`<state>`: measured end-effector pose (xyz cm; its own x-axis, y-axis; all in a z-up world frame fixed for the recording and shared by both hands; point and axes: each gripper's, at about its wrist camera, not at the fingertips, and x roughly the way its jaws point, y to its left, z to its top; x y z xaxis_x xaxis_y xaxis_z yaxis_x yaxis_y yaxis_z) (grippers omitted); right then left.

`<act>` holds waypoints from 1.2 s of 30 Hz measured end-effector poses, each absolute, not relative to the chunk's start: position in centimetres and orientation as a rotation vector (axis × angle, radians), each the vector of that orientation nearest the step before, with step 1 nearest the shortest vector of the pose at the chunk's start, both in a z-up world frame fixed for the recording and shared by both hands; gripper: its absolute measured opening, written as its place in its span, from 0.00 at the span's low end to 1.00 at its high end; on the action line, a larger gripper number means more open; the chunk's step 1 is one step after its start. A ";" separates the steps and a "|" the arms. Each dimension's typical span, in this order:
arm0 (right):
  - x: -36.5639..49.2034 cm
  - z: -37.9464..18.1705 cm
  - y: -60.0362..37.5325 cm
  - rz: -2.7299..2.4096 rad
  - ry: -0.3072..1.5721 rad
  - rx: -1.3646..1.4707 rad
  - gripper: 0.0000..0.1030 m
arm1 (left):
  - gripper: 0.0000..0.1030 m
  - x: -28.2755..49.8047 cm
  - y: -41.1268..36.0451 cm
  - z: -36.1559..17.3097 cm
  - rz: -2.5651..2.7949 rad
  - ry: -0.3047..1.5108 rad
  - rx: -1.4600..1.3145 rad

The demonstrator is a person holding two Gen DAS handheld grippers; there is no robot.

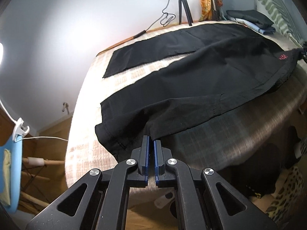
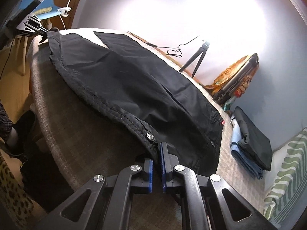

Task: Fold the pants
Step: 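Lift the gripped pants edge with both tools and fold it over the other half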

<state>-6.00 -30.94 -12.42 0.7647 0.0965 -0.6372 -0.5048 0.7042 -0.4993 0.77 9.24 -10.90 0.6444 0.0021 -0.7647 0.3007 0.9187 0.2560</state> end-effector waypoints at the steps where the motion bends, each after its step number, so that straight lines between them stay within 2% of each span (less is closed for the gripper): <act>1: -6.2 -12.3 -30.8 0.362 0.617 -0.718 0.04 | 0.03 0.5 9.3 -10.8 -0.183 0.861 0.377; 6: -6.4 -12.3 -31.1 0.365 0.624 -0.696 0.04 | 0.03 -0.8 10.3 -9.6 -0.244 0.846 0.316; 13: -6.0 -12.6 -30.8 0.371 0.632 -0.712 0.04 | 0.08 -0.9 8.8 -11.7 -0.197 0.852 0.495; 14: -5.9 -12.6 -30.8 0.373 0.635 -0.714 0.04 | 0.15 -0.7 8.5 -12.0 -0.177 0.851 0.519; 16: -5.8 -12.9 -30.8 0.373 0.634 -0.722 0.04 | 0.23 -0.6 8.7 -12.2 -0.152 0.846 0.529; 18: -5.8 -13.1 -31.0 0.377 0.647 -0.718 0.04 | 0.27 -0.4 9.0 -12.3 -0.143 0.851 0.521; 19: -5.7 -13.3 -31.1 0.383 0.658 -0.713 0.07 | 0.30 -0.2 9.1 -12.5 -0.135 0.855 0.521; 21: -5.6 -13.8 -31.4 0.396 0.688 -0.707 0.20 | 0.30 0.0 9.3 -13.0 -0.131 0.864 0.536; 22: -5.6 -14.1 -31.6 0.402 0.703 -0.709 0.28 | 0.25 0.2 9.4 -13.2 -0.136 0.870 0.545; 23: -5.7 -14.5 -31.7 0.405 0.714 -0.714 0.34 | 0.12 0.4 9.5 -13.3 -0.142 0.875 0.544; 24: -5.8 -14.7 -31.7 0.399 0.717 -0.722 0.36 | 0.08 0.6 9.6 -13.3 -0.145 0.878 0.535; 26: -5.9 -15.3 -32.0 0.402 0.733 -0.738 0.38 | 0.06 1.0 10.0 -12.9 -0.147 0.873 0.495; 30: -5.7 -16.1 -32.8 0.391 0.764 -0.755 0.36 | 0.05 1.4 10.4 -11.4 -0.146 0.835 0.440; 31: -5.6 -16.0 -32.9 0.391 0.767 -0.745 0.32 | 0.04 1.5 10.3 -11.1 -0.144 0.824 0.435; 32: -5.4 -15.9 -33.2 0.378 0.769 -0.737 0.18 | 0.04 1.6 10.3 -10.9 -0.142 0.817 0.433; 33: -5.3 -15.7 -33.3 0.370 0.772 -0.731 0.13 | 0.04 1.7 10.2 -10.6 -0.139 0.806 0.431; 36: -5.2 -14.3 -33.5 0.369 0.738 -0.697 0.06 | 0.04 2.2 10.4 -9.4 -0.126 0.768 0.409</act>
